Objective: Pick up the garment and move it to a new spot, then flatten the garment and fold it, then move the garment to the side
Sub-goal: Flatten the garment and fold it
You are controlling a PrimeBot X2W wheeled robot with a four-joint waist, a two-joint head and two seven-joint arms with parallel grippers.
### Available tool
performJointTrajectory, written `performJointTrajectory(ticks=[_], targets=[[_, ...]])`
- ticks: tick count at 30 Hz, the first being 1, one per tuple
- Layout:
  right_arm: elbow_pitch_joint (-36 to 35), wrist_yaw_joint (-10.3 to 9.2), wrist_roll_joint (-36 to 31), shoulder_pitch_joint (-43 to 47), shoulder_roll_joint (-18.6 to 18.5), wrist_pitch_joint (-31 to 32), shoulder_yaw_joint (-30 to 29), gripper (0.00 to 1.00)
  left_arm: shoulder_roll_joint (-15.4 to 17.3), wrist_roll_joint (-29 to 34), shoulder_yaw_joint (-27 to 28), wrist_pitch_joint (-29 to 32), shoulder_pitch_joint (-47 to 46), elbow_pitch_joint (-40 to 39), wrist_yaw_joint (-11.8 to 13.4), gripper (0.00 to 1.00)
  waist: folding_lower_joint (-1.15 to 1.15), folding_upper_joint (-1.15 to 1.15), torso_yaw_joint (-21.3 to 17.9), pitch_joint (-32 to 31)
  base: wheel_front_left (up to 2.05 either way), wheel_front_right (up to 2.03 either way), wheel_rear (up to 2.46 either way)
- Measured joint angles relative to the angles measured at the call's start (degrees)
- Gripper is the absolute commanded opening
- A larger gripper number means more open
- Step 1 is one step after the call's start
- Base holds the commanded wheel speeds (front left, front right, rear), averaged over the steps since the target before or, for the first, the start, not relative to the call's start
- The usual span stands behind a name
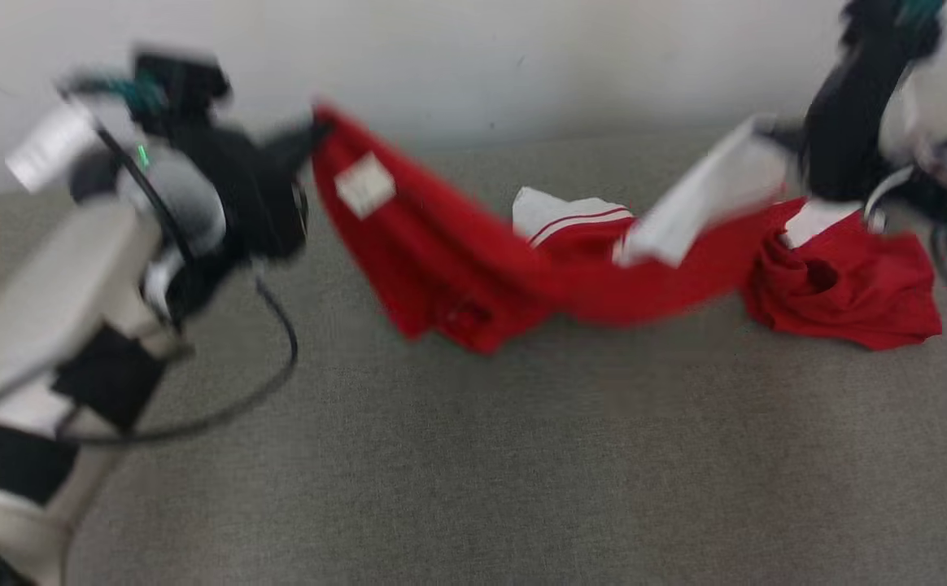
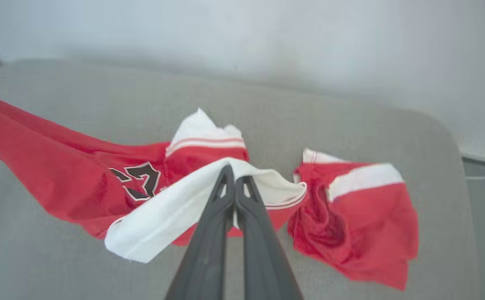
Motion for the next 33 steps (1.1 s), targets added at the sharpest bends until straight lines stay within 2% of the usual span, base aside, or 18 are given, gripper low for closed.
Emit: performJointTrajectory(ticks=[1,4,5,6,7,8,9,11,14,16,20,27,29,33], targets=[[0.7,0.18,-1.8,-4.3,0.4,-2.4,-2.0,0.0,-0.8,1.2,2.0,-1.4,-5.2,0.9,2.0,0.0,0.0,0.0,0.1,0.8,0.0,0.0,0.0],[1.0,0.73,-7.9,-14.8,1.2,-16.1,-8.2,0.0,-1.7,5.9,6.8,-9.3,-16.6,0.2,6.9,0.0,-0.01,0.0,0.7,3.2,0.0,0.0,0.0],[1.3,0.82,-7.5,-18.1,1.6,-18.8,-9.3,0.0,-1.8,7.2,7.0,-11.1,-18.3,-1.2,7.1,0.0,-0.01,-0.01,1.0,4.0,0.0,0.0,0.0],[0.4,1.99,-7.3,-19.9,1.9,-21.3,-9.4,0.0,-1.6,8.2,6.9,-12.6,-18.6,-2.8,7.1,0.0,-0.03,-0.02,1.2,4.8,0.0,0.0,0.0],[-1.1,3.78,-7.8,-20.2,1.7,-23.9,-8.8,0.0,-1.8,8.5,6.9,-14.2,-17.9,-4.5,7.4,0.0,-0.03,-0.02,1.4,5.6,0.0,0.0,0.0],[-1.1,3.78,-7.8,-20.2,1.7,-23.9,-8.8,0.0,-1.8,8.5,6.9,-14.2,-17.9,-4.5,7.4,0.0,-0.03,-0.02,1.4,5.6,0.0,0.0,0.0],[-2.5,4.66,-7.8,-19.4,2.0,-26.1,-8.5,0.0,-1.9,8.0,7.3,-15.3,-16.1,-6.3,7.8,0.0,-0.03,-0.01,1.6,6.4,0.0,0.0,0.0],[-5.2,5.28,-7.5,-14.6,2.0,-29.8,-8.4,0.0,-1.7,8.4,6.7,-17.3,-11.4,-9.0,9.0,0.0,-0.01,0.0,2.0,8.1,0.0,0.0,0.0],[-3.9,6.39,-7.6,-3.3,1.3,-34.9,-6.9,0.0,-1.1,8.3,5.4,-19.9,-1.9,-9.1,9.6,0.0,0.0,0.01,2.5,10.4,0.0,0.0,0.0],[-2.6,6.65,-7.4,4.2,0.1,-37.1,-5.9,0.0,0.0,8.2,3.5,-20.8,4.2,-8.2,8.9,0.0,0.0,0.02,2.9,11.4,0.0,0.0,0.0],[-1.5,6.73,-6.2,14.1,-0.3,-41.3,-4.6,0.0,2.8,7.3,3.5,-23.3,13.2,-7.2,9.1,0.0,-0.02,0.01,3.5,11.2,0.0,0.0,0.0],[0.3,6.89,-5.6,24.4,0.4,-44.6,-0.8,0.0,3.5,5.1,2.9,-26.0,23.0,-7.8,9.0,0.0,-0.03,0.0,2.8,7.9,0.0,0.0,0.0],[1.0,6.9,-5.8,26.3,0.4,-44.3,0.9,0.0,4.7,5.3,1.3,-25.9,25.5,-7.3,8.6,0.0,-0.04,0.0,2.5,6.6,0.0,0.0,0.0],[1.7,6.9,-6.3,29.2,0.0,-43.5,2.9,0.0,7.2,6.8,-0.1,-25.8,31.4,-6.1,9.3,0.0,-0.04,-0.01,1.7,3.7,0.0,0.0,0.0]])
